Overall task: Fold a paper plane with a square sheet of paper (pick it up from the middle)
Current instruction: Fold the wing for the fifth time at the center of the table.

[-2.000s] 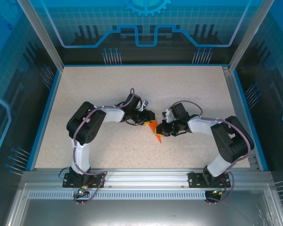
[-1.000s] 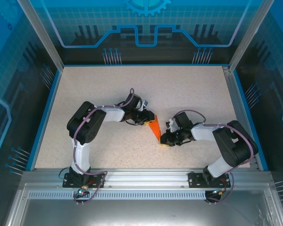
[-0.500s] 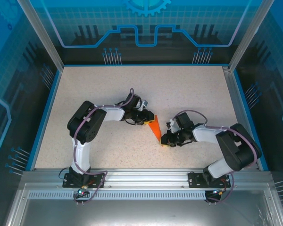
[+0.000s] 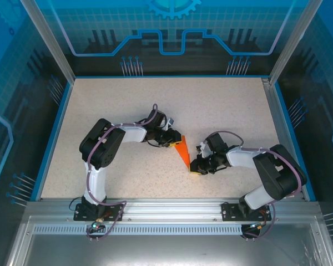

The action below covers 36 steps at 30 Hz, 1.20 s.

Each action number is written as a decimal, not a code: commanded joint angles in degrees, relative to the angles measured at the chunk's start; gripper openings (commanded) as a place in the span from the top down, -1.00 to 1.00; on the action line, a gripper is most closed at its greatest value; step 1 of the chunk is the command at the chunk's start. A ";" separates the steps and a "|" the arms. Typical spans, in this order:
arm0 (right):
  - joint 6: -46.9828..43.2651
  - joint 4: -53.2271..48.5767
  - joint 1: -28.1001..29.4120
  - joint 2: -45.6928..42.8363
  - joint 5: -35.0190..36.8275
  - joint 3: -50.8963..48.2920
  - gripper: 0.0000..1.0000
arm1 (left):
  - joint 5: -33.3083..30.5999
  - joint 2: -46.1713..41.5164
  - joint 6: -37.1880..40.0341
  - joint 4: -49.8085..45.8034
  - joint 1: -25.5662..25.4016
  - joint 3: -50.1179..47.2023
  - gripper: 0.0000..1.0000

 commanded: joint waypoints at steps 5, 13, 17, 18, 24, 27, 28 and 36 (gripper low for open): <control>-1.10 -4.76 -0.27 1.71 2.76 -1.11 0.74 | -3.85 3.30 1.34 -4.51 0.36 -1.06 0.35; 0.84 -2.61 -0.28 -5.47 -0.73 3.18 0.70 | -3.65 3.18 1.69 -4.85 0.40 -1.06 0.35; 1.54 -1.15 0.41 -1.21 -0.95 6.07 0.70 | -3.54 3.14 1.52 -4.58 0.41 -1.06 0.34; 1.62 -0.98 0.52 0.04 -0.59 6.53 0.70 | -3.51 3.18 1.44 -4.45 0.36 -1.06 0.34; 1.46 -1.02 0.52 6.12 2.11 6.85 0.74 | -3.31 2.91 1.66 -4.16 0.39 -0.92 0.33; 0.88 -1.97 0.44 7.73 3.77 5.65 0.80 | -3.76 2.83 2.47 -4.42 0.59 -0.53 0.33; 0.70 -2.41 0.42 8.00 4.24 5.26 0.83 | -3.89 2.77 2.56 -4.42 0.92 -0.52 0.33; -2.27 -5.62 0.35 12.24 5.16 5.41 0.98 | -1.99 2.40 3.06 -1.14 4.98 -0.22 0.25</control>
